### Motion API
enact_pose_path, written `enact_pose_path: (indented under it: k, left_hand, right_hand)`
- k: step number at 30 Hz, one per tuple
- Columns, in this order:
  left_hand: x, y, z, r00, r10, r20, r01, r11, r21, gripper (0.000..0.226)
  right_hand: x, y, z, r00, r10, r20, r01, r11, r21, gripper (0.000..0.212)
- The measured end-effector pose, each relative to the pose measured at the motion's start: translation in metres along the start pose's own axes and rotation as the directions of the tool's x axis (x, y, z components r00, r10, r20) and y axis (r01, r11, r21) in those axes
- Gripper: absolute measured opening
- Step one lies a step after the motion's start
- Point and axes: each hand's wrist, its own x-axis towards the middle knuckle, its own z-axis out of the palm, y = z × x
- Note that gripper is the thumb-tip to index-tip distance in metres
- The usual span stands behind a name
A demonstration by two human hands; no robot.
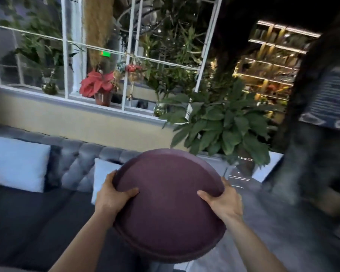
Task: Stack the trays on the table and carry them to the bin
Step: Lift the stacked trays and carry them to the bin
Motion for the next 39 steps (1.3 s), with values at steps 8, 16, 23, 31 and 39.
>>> enact_pose_path:
  k: [8, 16, 23, 31, 39]
  left_hand:
    - [-0.050, 0.046, 0.173, 0.918, 0.103, 0.382, -0.107, 0.994, -0.010, 0.101]
    - [-0.183, 0.095, 0.355, 0.738, 0.183, 0.650, -0.150, 0.983, -0.107, 0.089]
    - [-0.341, 0.123, 0.479, 0.521, 0.274, 0.809, -0.200, 0.960, -0.196, 0.095]
    - [-0.509, 0.123, 0.545, 0.253, 0.274, 0.928, -0.268, 0.941, -0.205, 0.101]
    - [-0.600, 0.111, 0.590, 0.097, 0.255, 0.962, -0.314, 0.925, -0.214, 0.105]
  right_hand:
    - [-0.017, 0.145, -0.123, 0.929, 0.269, -0.255, -0.275, 0.961, 0.011, 0.102]
    - [-0.075, 0.289, -0.275, 0.734, 0.463, -0.496, -0.491, 0.867, 0.084, 0.110]
    - [-0.168, 0.393, -0.393, 0.522, 0.550, -0.652, -0.625, 0.767, 0.146, 0.102]
    - [-0.292, 0.468, -0.466, 0.250, 0.625, -0.739, -0.732, 0.622, 0.278, 0.091]
    - [-0.353, 0.517, -0.490, 0.081, 0.668, -0.739, -0.748, 0.531, 0.399, 0.085]
